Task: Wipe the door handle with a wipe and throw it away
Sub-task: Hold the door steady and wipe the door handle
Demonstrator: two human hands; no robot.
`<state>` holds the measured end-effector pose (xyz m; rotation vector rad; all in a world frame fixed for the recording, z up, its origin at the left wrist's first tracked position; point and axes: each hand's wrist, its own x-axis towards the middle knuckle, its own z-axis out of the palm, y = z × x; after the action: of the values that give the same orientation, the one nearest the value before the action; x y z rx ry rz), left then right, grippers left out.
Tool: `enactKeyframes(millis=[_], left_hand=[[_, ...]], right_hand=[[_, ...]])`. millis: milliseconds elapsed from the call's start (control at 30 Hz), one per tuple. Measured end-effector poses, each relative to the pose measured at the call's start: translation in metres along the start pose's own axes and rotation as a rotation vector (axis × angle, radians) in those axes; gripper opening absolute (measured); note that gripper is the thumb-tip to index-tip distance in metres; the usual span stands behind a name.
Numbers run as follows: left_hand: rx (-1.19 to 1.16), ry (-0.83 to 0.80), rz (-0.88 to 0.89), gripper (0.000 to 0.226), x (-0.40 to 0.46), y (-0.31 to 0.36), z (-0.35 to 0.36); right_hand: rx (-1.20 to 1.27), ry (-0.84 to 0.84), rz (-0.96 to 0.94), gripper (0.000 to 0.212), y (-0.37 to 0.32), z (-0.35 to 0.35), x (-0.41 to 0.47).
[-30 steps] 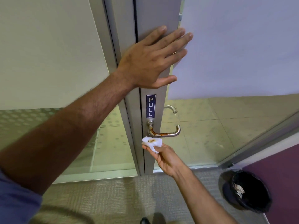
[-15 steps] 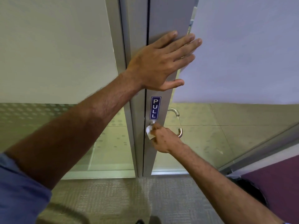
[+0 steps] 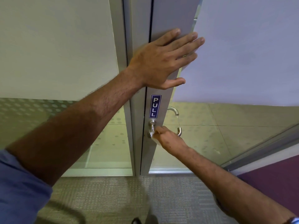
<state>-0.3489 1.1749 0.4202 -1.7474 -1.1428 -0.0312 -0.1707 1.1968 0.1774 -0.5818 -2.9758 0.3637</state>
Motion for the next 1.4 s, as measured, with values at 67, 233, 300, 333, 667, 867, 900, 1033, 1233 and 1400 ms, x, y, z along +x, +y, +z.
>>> enactKeyframes(millis=[67, 233, 300, 333, 667, 867, 900, 1033, 1233, 1400], left_hand=[[0.001, -0.004, -0.001, 0.073, 0.0, 0.0, 0.0], [-0.008, -0.015, 0.0, 0.073, 0.0, 0.0, -0.002], [-0.01, -0.021, -0.002, 0.073, -0.001, -0.002, -0.001], [-0.008, -0.02, -0.003, 0.074, -0.002, -0.002, -0.001], [0.004, 0.008, 0.003, 0.072, -0.001, 0.0, 0.002], [0.01, -0.007, 0.009, 0.074, 0.0, -0.001, 0.0], [0.011, -0.009, 0.01, 0.074, 0.0, 0.0, 0.0], [-0.009, -0.02, 0.004, 0.074, 0.0, 0.0, 0.0], [-0.009, -0.009, 0.003, 0.073, 0.0, -0.001, 0.001], [-0.021, -0.003, -0.003, 0.072, -0.001, -0.001, 0.001]], right_hand=[[-0.061, -0.045, -0.077, 0.032, 0.019, -0.004, -0.01], [0.014, -0.061, -0.007, 0.016, 0.04, -0.023, -0.007], [0.134, 0.046, 0.04, 0.015, 0.034, -0.021, 0.003], [0.17, 0.058, 0.045, 0.016, 0.028, -0.018, 0.007], [0.038, 0.105, -0.039, 0.014, 0.035, 0.001, -0.015], [-0.156, 0.192, -0.126, 0.012, 0.05, -0.009, -0.024], [-0.155, 0.188, -0.129, 0.012, 0.053, -0.01, -0.025], [-0.058, 0.186, -0.109, 0.007, 0.069, -0.01, -0.035], [-0.134, 0.05, -0.161, 0.008, 0.093, -0.024, -0.039], [-0.099, 0.083, -0.016, 0.008, 0.111, -0.047, -0.022]])
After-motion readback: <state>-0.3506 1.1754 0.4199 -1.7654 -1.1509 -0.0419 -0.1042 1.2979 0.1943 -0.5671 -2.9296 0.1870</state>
